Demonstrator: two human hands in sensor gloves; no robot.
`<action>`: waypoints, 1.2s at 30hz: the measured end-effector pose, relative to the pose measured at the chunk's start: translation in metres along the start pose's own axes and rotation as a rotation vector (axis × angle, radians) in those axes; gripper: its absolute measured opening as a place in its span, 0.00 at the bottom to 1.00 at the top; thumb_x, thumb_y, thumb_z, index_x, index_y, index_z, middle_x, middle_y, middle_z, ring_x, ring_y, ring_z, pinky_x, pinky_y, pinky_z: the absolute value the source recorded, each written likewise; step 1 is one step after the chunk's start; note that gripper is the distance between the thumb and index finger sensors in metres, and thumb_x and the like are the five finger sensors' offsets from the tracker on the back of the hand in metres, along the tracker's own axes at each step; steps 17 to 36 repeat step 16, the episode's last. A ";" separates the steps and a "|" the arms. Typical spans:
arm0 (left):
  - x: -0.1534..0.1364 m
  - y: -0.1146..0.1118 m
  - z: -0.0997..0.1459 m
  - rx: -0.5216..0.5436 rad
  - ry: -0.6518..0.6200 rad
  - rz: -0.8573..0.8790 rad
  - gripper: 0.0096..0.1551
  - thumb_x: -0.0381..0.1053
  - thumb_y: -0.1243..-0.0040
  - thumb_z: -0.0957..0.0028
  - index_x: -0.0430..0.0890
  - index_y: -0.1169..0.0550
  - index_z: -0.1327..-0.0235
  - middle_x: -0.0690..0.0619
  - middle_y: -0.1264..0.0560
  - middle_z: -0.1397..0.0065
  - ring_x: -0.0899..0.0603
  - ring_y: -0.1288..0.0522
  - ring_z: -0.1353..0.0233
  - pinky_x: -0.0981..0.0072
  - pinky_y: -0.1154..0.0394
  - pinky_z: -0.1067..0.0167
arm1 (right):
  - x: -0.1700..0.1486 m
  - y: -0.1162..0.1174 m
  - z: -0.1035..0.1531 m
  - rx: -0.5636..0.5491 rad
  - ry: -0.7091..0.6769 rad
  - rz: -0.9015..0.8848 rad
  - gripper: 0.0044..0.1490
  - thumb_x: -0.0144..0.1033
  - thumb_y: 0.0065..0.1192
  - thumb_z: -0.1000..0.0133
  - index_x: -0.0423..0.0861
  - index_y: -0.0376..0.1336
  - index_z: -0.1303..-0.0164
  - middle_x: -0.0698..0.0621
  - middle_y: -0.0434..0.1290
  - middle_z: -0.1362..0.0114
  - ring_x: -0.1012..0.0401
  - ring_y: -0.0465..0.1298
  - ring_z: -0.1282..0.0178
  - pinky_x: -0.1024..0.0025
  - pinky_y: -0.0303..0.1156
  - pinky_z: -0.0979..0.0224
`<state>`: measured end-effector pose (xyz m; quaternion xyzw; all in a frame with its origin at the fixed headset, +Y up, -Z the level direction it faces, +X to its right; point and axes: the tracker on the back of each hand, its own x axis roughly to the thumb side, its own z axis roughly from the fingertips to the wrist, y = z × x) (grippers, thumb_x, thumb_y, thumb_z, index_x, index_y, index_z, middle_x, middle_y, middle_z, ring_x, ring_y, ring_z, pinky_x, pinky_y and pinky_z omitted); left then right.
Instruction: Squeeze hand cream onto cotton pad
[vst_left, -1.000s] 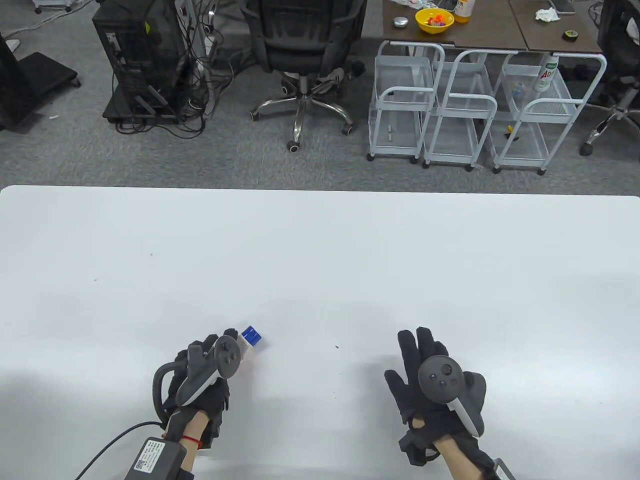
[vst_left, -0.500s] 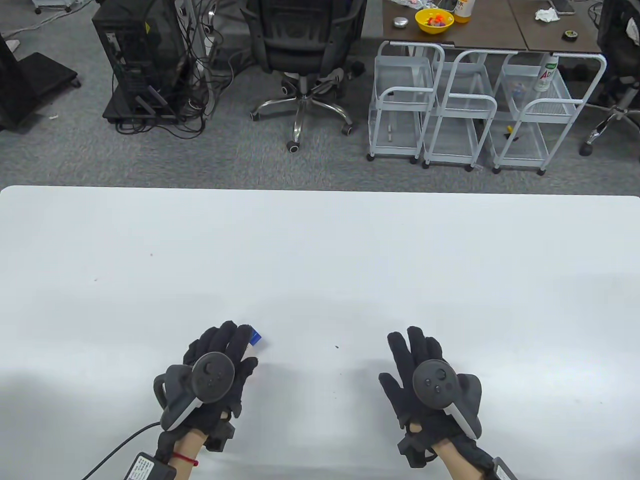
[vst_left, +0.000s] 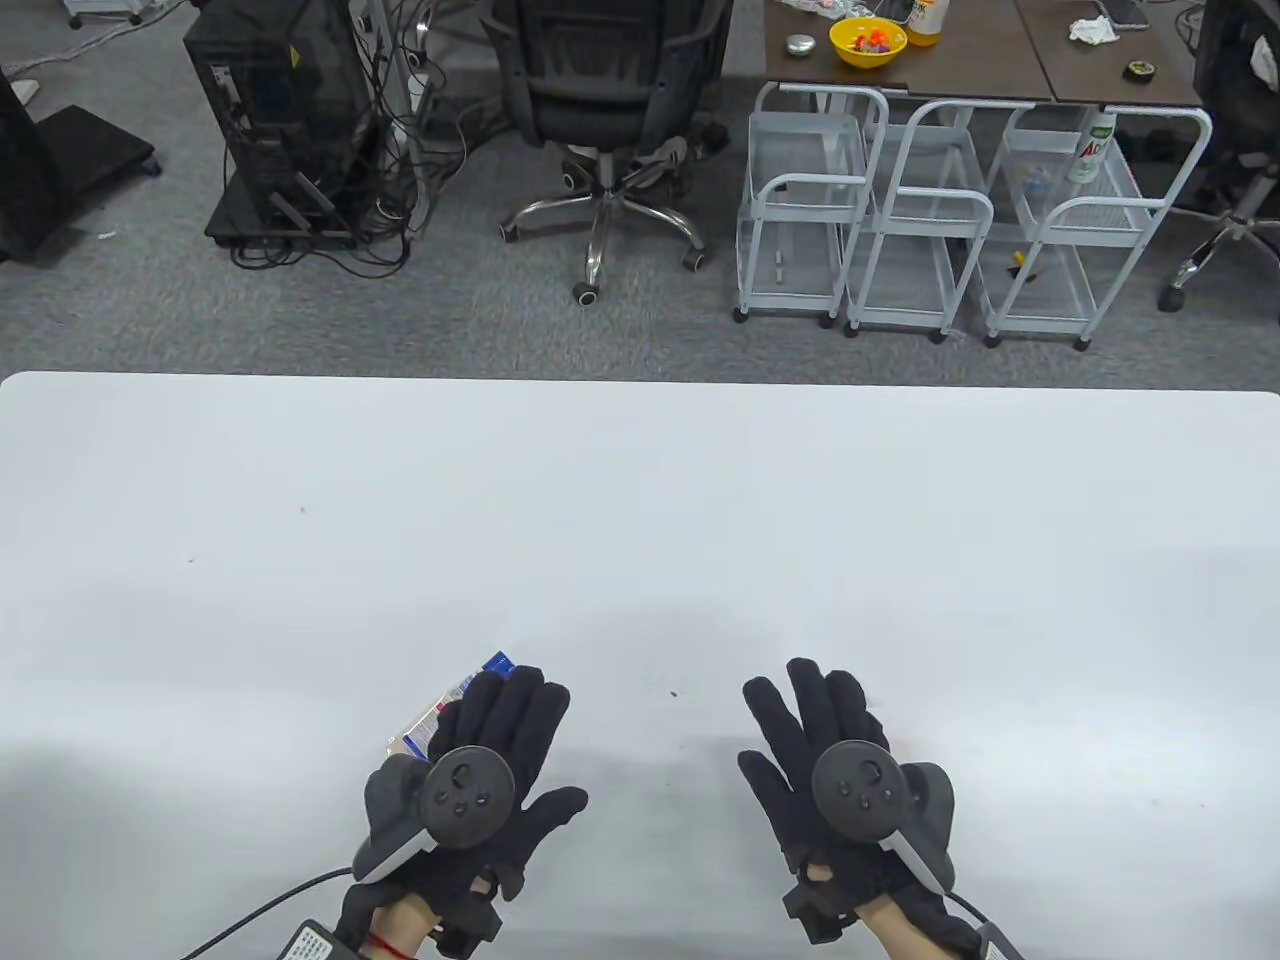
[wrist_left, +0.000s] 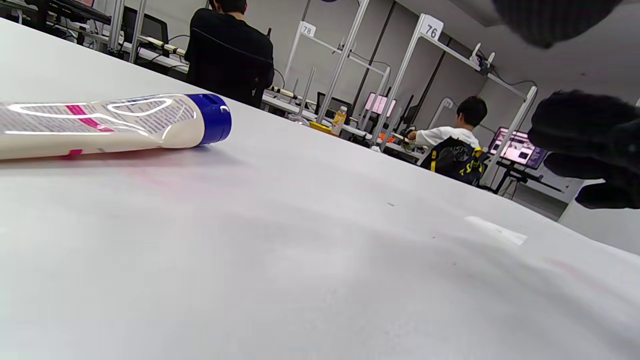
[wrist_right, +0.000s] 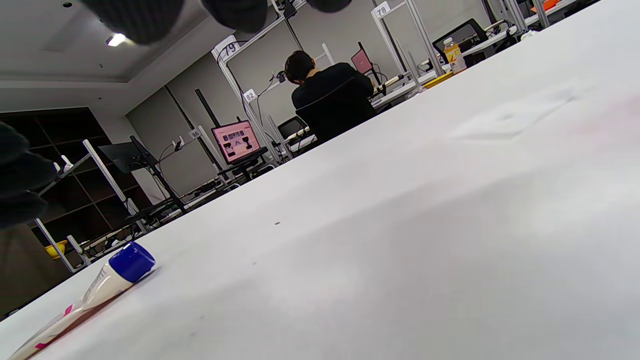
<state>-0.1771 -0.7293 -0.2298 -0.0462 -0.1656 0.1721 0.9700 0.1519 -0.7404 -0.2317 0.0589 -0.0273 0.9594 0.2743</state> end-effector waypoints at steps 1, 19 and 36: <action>0.000 -0.002 -0.001 -0.002 0.007 -0.006 0.52 0.75 0.56 0.59 0.62 0.56 0.22 0.54 0.58 0.11 0.30 0.55 0.15 0.34 0.56 0.27 | 0.000 0.001 0.000 0.020 -0.006 -0.015 0.45 0.61 0.51 0.52 0.66 0.49 0.20 0.50 0.44 0.14 0.36 0.42 0.13 0.31 0.46 0.22; -0.013 -0.011 -0.013 -0.017 0.112 -0.072 0.50 0.73 0.54 0.57 0.60 0.51 0.22 0.52 0.50 0.12 0.31 0.47 0.16 0.35 0.51 0.26 | 0.000 0.010 -0.002 0.098 0.003 -0.003 0.46 0.61 0.53 0.51 0.65 0.48 0.20 0.49 0.42 0.14 0.35 0.43 0.13 0.31 0.45 0.22; -0.013 -0.011 -0.013 -0.017 0.112 -0.072 0.50 0.73 0.54 0.57 0.60 0.51 0.22 0.52 0.50 0.12 0.31 0.47 0.16 0.35 0.51 0.26 | 0.000 0.010 -0.002 0.098 0.003 -0.003 0.46 0.61 0.53 0.51 0.65 0.48 0.20 0.49 0.42 0.14 0.35 0.43 0.13 0.31 0.45 0.22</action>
